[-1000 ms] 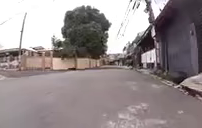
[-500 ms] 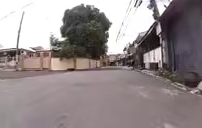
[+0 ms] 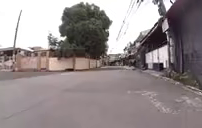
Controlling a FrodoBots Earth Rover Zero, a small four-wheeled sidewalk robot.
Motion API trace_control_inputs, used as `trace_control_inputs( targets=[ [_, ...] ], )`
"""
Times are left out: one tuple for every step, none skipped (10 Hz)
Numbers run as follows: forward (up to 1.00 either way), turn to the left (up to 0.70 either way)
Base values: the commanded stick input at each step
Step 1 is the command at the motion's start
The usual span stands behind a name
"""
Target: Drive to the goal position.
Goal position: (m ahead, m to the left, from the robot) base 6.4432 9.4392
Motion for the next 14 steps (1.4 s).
trace_control_inputs(
  targets=[
    [1.0, 0.0],
    [1.0, 0.0],
    [1.0, 0.0],
    [1.0, 0.0],
    [1.0, 0.0],
    [1.0, 0.39],
    [1.0, 0.4],
    [1.0, 0.29],
    [1.0, 0.0],
    [1.0, 0.0],
    [1.0, 0.0],
    [1.0, 0.0],
    [1.0, 0.0],
    [1.0, 0.0]
  ],
)
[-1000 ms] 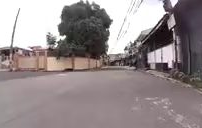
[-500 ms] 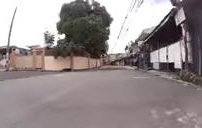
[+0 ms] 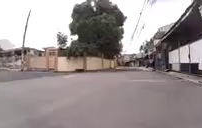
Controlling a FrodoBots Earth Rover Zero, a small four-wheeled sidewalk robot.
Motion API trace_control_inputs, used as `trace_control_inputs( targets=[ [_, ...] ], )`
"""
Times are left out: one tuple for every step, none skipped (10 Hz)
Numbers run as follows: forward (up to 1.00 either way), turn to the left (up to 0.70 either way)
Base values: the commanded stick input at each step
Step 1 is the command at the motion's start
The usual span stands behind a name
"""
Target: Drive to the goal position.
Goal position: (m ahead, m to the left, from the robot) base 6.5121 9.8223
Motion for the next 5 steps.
trace_control_inputs(
  targets=[
    [1.0, 0.0],
    [1.0, 0.0],
    [1.0, 0.35],
    [1.0, 0.4],
    [1.0, 0.4]
  ],
)
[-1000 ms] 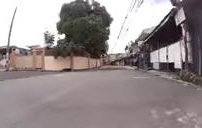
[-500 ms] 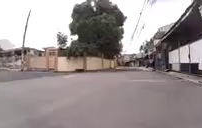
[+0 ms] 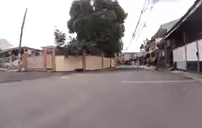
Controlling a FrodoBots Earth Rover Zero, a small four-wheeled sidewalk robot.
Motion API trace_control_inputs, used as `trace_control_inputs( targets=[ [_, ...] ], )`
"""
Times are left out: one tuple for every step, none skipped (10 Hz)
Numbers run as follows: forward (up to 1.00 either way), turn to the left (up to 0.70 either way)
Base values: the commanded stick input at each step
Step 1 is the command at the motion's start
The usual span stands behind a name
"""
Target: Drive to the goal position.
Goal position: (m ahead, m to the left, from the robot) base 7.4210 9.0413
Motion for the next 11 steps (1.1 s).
trace_control_inputs(
  targets=[
    [1.0, 0.4],
    [1.0, 0.4],
    [1.0, 0.4],
    [1.0, 0.4],
    [1.0, 0.0],
    [1.0, 0.0],
    [1.0, 0.0],
    [1.0, 0.0],
    [1.0, 0.0],
    [1.0, 0.0],
    [1.0, 0.0]
  ],
)
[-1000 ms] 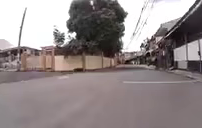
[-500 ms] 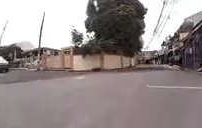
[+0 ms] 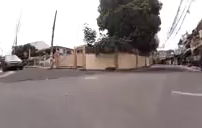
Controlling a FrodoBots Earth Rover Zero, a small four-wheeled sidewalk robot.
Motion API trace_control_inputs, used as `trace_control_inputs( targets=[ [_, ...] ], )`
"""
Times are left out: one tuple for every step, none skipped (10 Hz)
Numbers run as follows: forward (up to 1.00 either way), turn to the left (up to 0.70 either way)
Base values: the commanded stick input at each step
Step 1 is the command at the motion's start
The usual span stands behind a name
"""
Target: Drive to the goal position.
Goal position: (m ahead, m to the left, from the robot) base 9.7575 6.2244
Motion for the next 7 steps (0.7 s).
trace_control_inputs(
  targets=[
    [1.0, 0.0],
    [1.0, 0.0],
    [1.0, 0.0],
    [1.0, 0.0],
    [1.0, 0.1],
    [1.0, 0.4],
    [1.0, 0.4]
  ],
)
